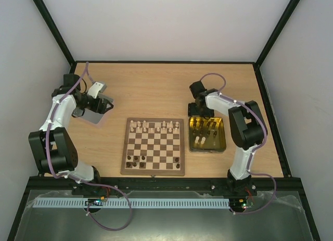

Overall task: Set up the chess pieces on the board
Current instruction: Move the storage box to the center of the board.

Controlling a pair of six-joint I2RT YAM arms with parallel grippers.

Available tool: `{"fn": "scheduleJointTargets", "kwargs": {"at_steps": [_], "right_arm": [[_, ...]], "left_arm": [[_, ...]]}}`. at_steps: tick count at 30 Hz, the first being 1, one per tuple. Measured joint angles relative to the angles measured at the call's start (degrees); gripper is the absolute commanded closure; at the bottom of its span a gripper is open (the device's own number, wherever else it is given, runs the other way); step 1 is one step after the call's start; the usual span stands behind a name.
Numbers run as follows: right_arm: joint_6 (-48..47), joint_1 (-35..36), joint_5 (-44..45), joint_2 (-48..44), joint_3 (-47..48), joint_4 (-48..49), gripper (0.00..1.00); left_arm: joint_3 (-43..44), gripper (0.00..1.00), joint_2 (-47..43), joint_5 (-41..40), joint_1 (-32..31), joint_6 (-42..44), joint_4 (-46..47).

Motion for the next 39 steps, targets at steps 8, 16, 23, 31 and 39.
{"fn": "scheduleJointTargets", "kwargs": {"at_steps": [8, 16, 23, 31, 39], "right_arm": [[1.6, 0.5, 0.6, -2.4, -4.7, -0.2, 0.15], [3.6, 2.1, 4.0, -7.8, -4.4, -0.7, 0.17], [7.1, 2.7, 5.0, -16.2, -2.5, -1.2, 0.25], [11.5, 13.8, 2.8, -30.4, -11.4, -2.4, 0.45], [17.0, 19.4, 1.0, -41.9, -17.5, -6.1, 0.8]], "left_arm": [[0.0, 0.2, -0.3, 0.2, 0.0, 0.0, 0.0], [-0.1, 0.24, -0.4, 0.4, -0.5, -0.4, 0.0], [-1.6, 0.31, -3.5, -0.6, -2.4, -0.2, -0.7], [-6.4, 0.48, -5.0, -2.7, -3.3, 2.7, -5.1], [-7.6, 0.59, -5.6, -4.1, -3.3, 5.8, -8.6]]}}
